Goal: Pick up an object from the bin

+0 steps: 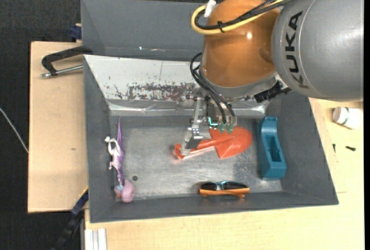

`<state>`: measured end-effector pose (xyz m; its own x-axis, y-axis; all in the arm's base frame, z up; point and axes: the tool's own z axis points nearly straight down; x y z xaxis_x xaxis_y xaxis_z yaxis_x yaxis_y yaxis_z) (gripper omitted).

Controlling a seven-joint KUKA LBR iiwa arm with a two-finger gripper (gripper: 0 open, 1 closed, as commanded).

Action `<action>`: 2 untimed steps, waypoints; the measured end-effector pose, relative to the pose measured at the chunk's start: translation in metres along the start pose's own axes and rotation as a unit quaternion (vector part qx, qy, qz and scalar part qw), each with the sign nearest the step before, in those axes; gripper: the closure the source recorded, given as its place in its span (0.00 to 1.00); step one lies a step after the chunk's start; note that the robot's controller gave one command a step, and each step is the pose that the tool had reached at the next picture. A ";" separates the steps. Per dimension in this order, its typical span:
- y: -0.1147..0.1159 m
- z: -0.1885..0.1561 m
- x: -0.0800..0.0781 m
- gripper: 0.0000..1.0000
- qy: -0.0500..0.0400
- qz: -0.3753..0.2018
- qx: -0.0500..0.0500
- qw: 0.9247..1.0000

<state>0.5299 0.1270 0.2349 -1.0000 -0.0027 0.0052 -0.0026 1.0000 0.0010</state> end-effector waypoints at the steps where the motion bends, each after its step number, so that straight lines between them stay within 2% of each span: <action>1: -0.001 -0.004 -0.002 0.00 -0.004 0.001 0.000 1.000; 2: -0.028 0.059 -0.010 0.00 -0.006 -0.033 0.000 0.999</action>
Offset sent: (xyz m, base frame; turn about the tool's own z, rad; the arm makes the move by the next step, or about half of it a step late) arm 0.0204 -0.0734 -0.1649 -0.1675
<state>0.5401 0.0992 0.1762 -0.9977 -0.0678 -0.0066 -0.0678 0.9977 0.0014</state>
